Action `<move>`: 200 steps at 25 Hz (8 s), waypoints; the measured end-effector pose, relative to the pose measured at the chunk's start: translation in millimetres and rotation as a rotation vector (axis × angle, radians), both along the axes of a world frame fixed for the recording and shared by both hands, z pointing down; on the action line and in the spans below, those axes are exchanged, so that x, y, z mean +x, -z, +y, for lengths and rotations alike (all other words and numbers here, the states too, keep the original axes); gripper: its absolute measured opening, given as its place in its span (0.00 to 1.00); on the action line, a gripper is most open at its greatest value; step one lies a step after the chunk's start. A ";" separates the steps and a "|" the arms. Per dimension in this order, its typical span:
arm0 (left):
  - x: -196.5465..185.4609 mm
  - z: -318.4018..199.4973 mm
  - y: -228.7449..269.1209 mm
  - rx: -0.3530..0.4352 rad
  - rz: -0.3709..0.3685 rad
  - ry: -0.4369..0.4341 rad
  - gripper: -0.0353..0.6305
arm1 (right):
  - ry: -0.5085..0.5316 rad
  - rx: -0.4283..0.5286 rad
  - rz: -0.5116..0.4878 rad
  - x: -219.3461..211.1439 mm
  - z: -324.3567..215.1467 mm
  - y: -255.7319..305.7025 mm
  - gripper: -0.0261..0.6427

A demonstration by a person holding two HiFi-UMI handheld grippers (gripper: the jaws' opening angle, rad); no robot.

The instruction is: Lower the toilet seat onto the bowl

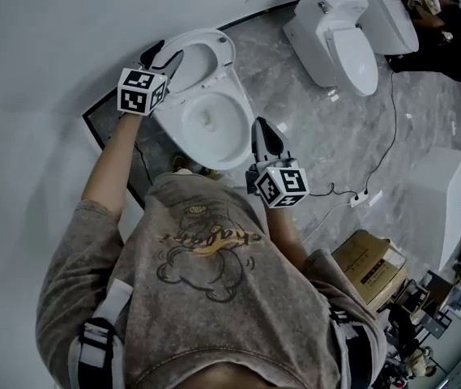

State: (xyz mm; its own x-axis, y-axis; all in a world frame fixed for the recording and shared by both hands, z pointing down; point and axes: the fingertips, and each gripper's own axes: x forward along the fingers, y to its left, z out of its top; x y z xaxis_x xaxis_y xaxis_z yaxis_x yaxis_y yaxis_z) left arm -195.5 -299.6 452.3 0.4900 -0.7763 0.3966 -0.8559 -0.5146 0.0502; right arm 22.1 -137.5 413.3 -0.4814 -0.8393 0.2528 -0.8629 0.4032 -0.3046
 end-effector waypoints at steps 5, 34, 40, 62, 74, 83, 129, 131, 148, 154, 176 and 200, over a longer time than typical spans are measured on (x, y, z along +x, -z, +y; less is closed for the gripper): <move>-1.2 -19.5 -46.1 -0.074 -0.084 -0.018 0.37 | -0.030 -0.030 0.009 7.4 6.6 -10.1 0.08; 1.1 -35.3 -85.6 -0.098 -0.217 -0.114 0.27 | -0.102 -0.091 0.014 10.6 22.9 -30.5 0.08; 9.8 -25.4 -82.0 -0.090 -0.205 -0.144 0.26 | -0.102 -0.090 0.011 6.6 22.2 -28.2 0.08; 58.5 53.2 -79.7 -0.118 -0.278 -0.202 0.16 | -0.108 -0.082 -0.012 28.1 63.1 -30.2 0.08; 118.8 129.0 -102.4 -0.202 -0.316 -0.257 0.17 | -0.102 -0.104 -0.015 97.3 101.5 -52.0 0.08; 156.2 177.7 -131.3 -0.293 -0.280 -0.318 0.18 | -0.101 -0.140 -0.016 108.2 127.1 -75.3 0.08; 279.1 337.6 -496.6 -0.742 -0.370 -0.404 0.07 | -0.211 -0.418 -0.017 196.5 214.9 -312.7 0.08; 279.5 337.0 -495.1 -0.732 -0.353 -0.398 0.07 | -0.205 -0.422 -0.017 194.6 215.9 -315.6 0.08; 280.9 238.7 -237.9 -0.537 -0.170 -0.339 0.07 | -0.191 -0.249 -0.042 185.0 161.8 -165.3 0.08; 264.7 206.4 -87.7 -0.353 -0.086 -0.317 0.07 | -0.132 -0.126 -0.064 162.0 130.1 -79.0 0.08; 182.4 226.0 87.4 0.077 0.221 -0.180 0.07 | -0.099 0.107 0.014 130.4 98.4 23.6 0.08; 174.8 217.6 69.9 0.073 0.206 -0.161 0.07 | -0.096 0.100 -0.001 118.6 94.4 16.5 0.08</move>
